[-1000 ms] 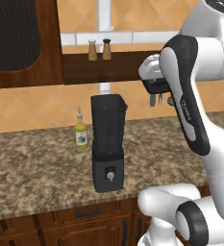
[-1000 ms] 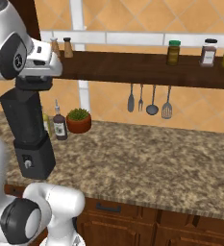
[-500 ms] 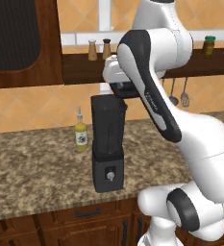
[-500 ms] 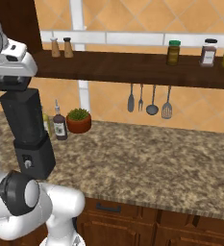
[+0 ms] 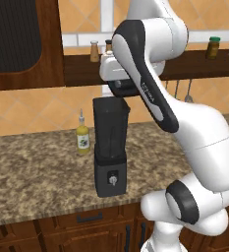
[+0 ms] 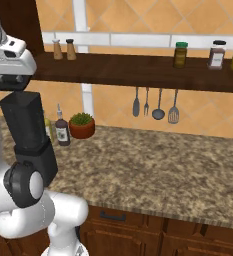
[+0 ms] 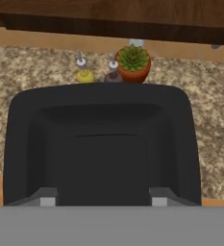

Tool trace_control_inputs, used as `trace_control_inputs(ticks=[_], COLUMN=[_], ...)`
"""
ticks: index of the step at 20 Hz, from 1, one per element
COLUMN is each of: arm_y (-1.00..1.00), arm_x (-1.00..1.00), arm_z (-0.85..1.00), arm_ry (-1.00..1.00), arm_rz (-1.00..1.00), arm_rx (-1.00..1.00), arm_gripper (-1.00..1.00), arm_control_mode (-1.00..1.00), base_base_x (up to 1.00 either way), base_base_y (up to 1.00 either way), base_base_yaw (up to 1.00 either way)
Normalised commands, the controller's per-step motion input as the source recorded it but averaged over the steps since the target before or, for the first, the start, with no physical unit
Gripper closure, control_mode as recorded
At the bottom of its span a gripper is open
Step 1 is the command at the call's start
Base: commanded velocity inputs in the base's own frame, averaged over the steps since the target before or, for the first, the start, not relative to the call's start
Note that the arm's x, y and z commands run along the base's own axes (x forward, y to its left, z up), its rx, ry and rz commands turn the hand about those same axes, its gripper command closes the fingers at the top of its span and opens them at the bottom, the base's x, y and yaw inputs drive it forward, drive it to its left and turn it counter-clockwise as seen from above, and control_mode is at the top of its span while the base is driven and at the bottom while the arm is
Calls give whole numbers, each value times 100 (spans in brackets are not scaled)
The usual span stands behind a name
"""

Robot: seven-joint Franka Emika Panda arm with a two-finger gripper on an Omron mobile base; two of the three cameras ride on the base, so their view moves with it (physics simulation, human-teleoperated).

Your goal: Close the lid blender by securely placing the lid on top.

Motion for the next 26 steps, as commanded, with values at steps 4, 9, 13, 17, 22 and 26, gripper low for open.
trace_control_inputs(ticks=[4,9,13,17,22,26], arm_y=[23,13,4,1,6,26], arm_x=[17,2,0,0,18,27], arm_z=[-15,-41,-45,-46,-12,0], arm_ry=[0,2,5,9,1,0], arm_rz=[-3,-3,-5,-5,-7,-10], arm_rx=[0,0,0,0,0,0], arm_gripper=[100,100,100,100,100,100], arm_control_mode=[-100,-100,-100,-100,-100,-100], base_base_x=[0,0,0,0,0,0], base_base_y=[0,0,0,0,0,0], base_base_yaw=[0,0,0,0,0,0])
